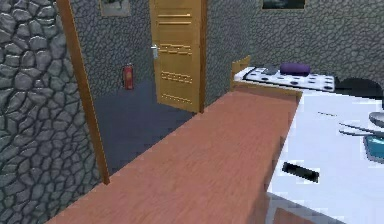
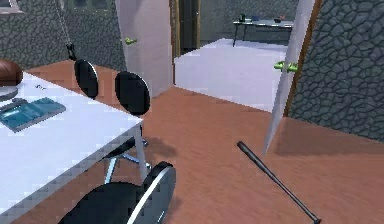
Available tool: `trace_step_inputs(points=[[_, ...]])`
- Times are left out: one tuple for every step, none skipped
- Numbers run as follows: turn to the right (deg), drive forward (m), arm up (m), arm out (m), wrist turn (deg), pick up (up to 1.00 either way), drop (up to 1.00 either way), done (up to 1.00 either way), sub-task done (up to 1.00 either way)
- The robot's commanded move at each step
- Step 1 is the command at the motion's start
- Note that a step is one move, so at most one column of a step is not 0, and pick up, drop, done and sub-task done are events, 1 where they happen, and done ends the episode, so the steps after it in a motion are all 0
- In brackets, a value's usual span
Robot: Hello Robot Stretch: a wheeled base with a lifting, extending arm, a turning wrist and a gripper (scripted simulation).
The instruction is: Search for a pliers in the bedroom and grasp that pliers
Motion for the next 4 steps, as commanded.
trace_step_inputs(points=[[0.0,0.80,0.00,0.00,0.0,0.00,0.00,0.00,0.00],[-45.0,0.00,0.00,0.00,0.0,0.00,0.00,0.00,0.00],[-15.0,0.00,0.00,0.00,0.0,0.00,0.00,0.00,0.00],[0.0,0.15,0.00,0.00,0.0,0.00,0.00,0.00,0.00]])
